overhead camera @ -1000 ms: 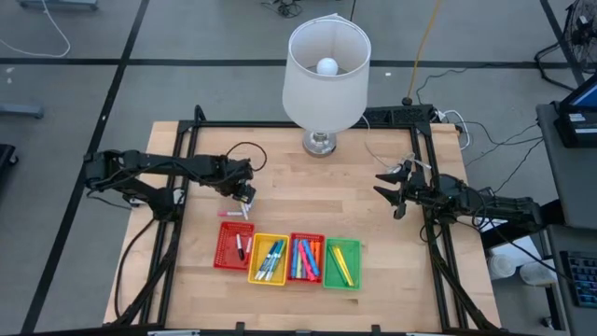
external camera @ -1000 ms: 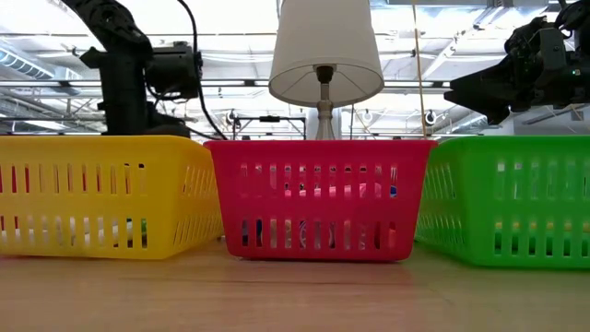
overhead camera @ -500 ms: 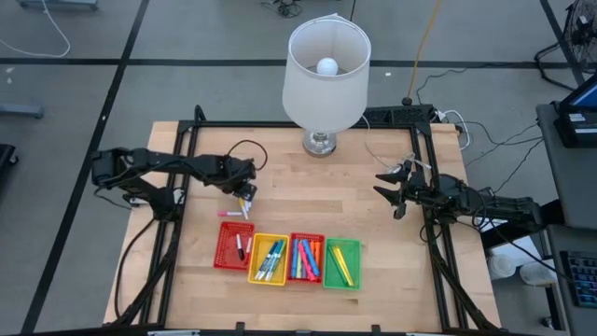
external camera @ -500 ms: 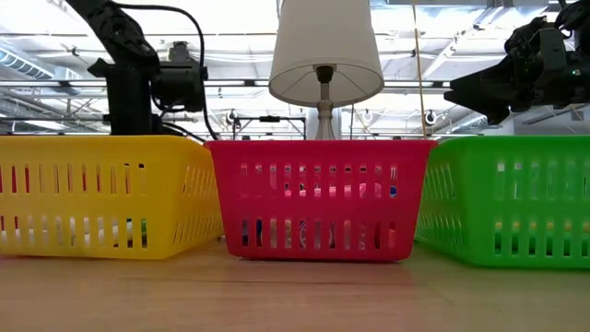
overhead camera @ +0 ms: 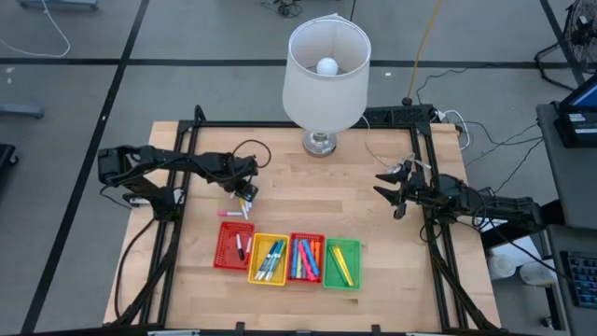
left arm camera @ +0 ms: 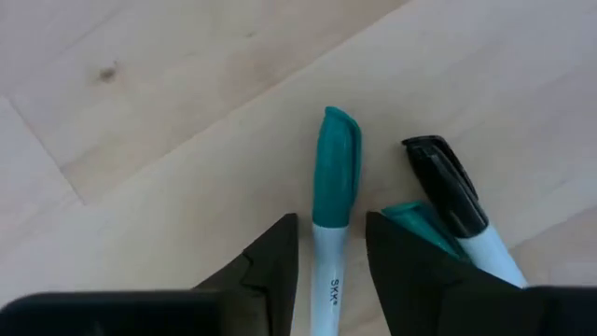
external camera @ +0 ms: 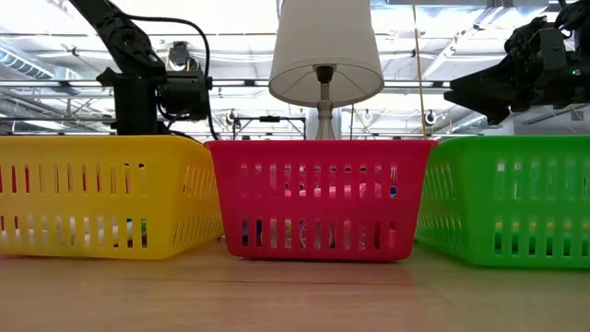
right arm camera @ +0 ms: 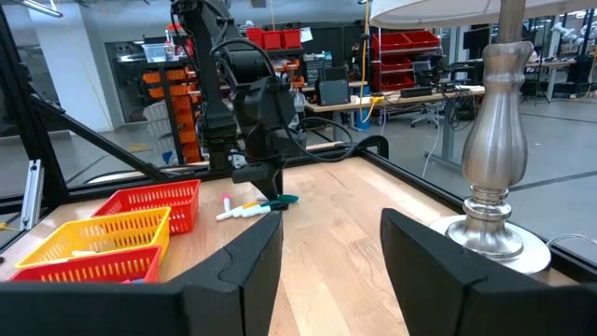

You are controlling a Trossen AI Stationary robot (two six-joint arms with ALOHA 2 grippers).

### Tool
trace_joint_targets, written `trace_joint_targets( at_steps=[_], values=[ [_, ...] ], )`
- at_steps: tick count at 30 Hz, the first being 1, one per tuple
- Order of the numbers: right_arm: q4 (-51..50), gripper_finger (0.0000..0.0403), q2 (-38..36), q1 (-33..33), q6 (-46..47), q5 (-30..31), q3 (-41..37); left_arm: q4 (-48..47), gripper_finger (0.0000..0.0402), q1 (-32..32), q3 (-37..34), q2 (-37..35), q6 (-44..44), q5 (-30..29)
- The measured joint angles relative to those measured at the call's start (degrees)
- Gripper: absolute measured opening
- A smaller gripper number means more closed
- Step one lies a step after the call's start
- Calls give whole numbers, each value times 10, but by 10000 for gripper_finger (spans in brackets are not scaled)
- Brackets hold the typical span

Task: Pick & Place Markers
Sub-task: Put the small green highlighter into the left red bin

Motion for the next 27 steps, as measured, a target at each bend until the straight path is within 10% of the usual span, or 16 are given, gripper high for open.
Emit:
trace_joint_targets(
  at_steps=[18, 27],
  values=[
    [0, 169, 0, 0, 0, 0, 0, -7, 48, 0, -2, -2, 38, 6],
    [0, 169, 0, 0, 0, 0, 0, -4, 78, 0, -3, -2, 36, 5]
  ],
)
